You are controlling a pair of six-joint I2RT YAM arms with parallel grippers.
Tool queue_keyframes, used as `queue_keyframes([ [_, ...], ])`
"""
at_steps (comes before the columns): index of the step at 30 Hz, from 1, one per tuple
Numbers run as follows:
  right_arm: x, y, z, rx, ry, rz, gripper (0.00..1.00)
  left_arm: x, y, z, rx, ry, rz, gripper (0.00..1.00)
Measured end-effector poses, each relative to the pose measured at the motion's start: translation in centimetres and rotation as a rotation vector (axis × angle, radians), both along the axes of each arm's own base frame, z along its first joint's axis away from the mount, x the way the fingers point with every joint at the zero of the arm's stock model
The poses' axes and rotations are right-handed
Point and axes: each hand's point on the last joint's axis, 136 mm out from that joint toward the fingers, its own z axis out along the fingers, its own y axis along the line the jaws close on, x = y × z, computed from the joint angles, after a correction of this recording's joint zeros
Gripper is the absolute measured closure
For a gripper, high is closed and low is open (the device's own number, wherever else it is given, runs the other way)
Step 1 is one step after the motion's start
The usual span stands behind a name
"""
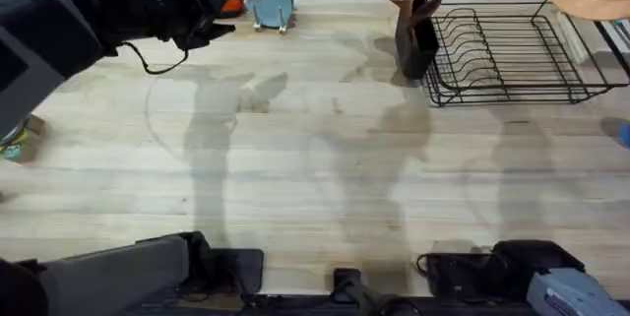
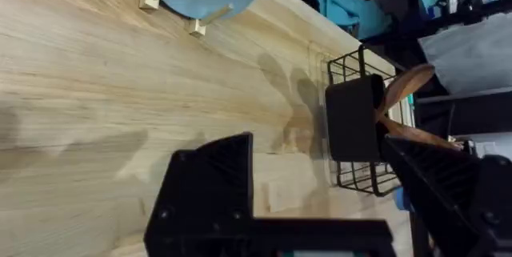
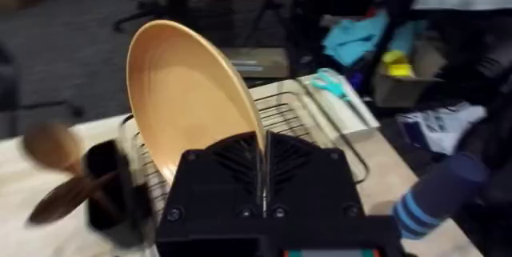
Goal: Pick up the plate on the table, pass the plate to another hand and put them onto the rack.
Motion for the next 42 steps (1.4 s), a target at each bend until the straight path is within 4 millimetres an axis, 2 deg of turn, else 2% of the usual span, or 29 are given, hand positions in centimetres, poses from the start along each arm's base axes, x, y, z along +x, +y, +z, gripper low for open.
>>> queue_keyframes([
  [4,1.9,-1.9,-0.6,0.000,0.012,-0.064,0.971,0.0,0.0,0.0,0.000,0.000,0.000,0.008],
  [12,7.2,-4.4,-3.4,-0.010,0.069,-0.123,0.971,0.0,0.0,0.0,0.002,0.001,0.002,0.007],
  [13,8.6,-5.2,-3.8,-0.047,0.081,-0.130,0.971,0.1,0.1,-0.1,0.005,0.002,0.007,0.007],
  [16,9.7,-6.4,-3.7,-0.087,0.078,-0.142,0.971,0.1,0.1,-0.1,0.006,0.001,0.007,0.007],
  [20,11.0,-7.8,-4.6,-0.097,0.096,-0.096,0.971,0.0,0.1,-0.1,0.006,0.005,0.008,0.008],
  [29,14.8,-11.0,-7.2,-0.101,0.085,0.124,0.971,0.1,0.3,-0.2,-0.026,0.038,0.043,0.007],
  [34,17.5,-10.3,-9.5,-0.176,0.104,0.331,0.971,0.3,0.9,-0.5,-0.010,0.047,0.079,0.007],
  [39,19.5,-7.9,-12.0,-0.308,0.133,0.558,0.972,0.5,1.2,-0.7,0.003,0.052,0.101,0.008],
  [42,20.2,-6.4,-12.6,-0.401,0.118,0.680,0.971,0.5,1.4,-0.7,0.008,0.053,0.108,0.009],
])
